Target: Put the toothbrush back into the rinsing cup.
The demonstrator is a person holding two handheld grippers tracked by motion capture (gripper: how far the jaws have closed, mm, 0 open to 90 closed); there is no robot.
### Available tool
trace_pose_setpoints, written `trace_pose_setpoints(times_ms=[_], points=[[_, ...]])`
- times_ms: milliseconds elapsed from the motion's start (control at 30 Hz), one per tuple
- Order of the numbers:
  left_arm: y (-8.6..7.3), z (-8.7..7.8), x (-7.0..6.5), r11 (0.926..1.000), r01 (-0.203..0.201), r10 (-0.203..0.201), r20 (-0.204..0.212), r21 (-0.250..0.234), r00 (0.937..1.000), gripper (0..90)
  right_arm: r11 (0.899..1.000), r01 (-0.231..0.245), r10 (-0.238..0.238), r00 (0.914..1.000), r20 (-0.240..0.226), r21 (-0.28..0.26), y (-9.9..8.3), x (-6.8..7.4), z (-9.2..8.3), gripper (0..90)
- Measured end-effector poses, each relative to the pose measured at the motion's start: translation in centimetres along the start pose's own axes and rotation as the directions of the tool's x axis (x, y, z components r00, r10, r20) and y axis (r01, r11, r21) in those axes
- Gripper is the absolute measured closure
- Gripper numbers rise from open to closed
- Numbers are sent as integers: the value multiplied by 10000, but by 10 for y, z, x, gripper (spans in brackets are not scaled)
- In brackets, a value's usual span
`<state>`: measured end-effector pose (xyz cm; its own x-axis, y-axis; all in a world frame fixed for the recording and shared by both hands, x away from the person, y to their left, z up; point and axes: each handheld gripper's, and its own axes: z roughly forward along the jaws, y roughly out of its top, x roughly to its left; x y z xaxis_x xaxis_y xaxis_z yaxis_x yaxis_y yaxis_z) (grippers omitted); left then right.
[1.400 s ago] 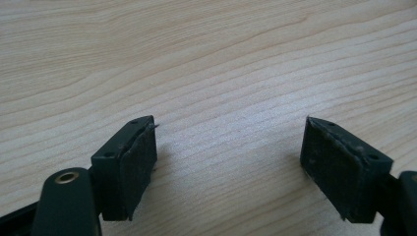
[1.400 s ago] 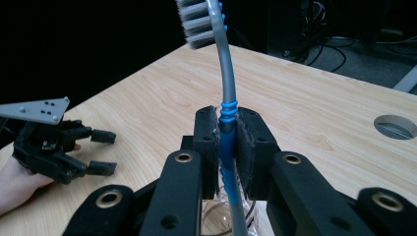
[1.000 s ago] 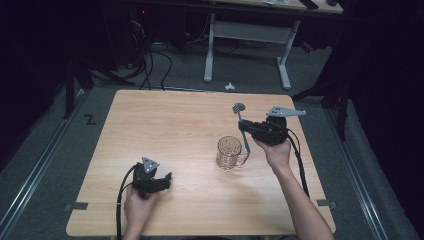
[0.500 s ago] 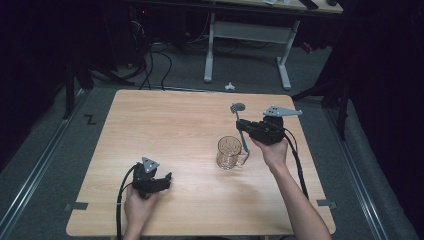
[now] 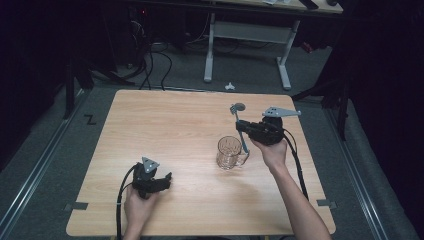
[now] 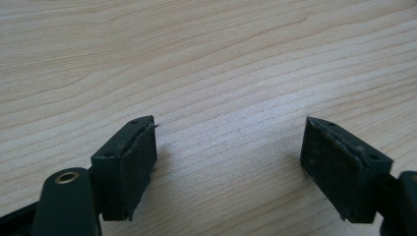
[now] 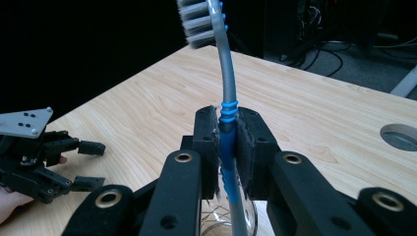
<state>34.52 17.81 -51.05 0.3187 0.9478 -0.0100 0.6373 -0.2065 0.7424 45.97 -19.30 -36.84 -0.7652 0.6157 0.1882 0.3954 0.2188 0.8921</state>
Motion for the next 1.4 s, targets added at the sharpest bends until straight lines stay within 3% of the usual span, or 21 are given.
trace_pose_setpoints(times_ms=[1400], points=[[0, 0, 0, 10000, 4, -4, -6, -9, 10000, 221, 9992, 124, -138, 9993, 360, 387, -8, -2, -22, 797]])
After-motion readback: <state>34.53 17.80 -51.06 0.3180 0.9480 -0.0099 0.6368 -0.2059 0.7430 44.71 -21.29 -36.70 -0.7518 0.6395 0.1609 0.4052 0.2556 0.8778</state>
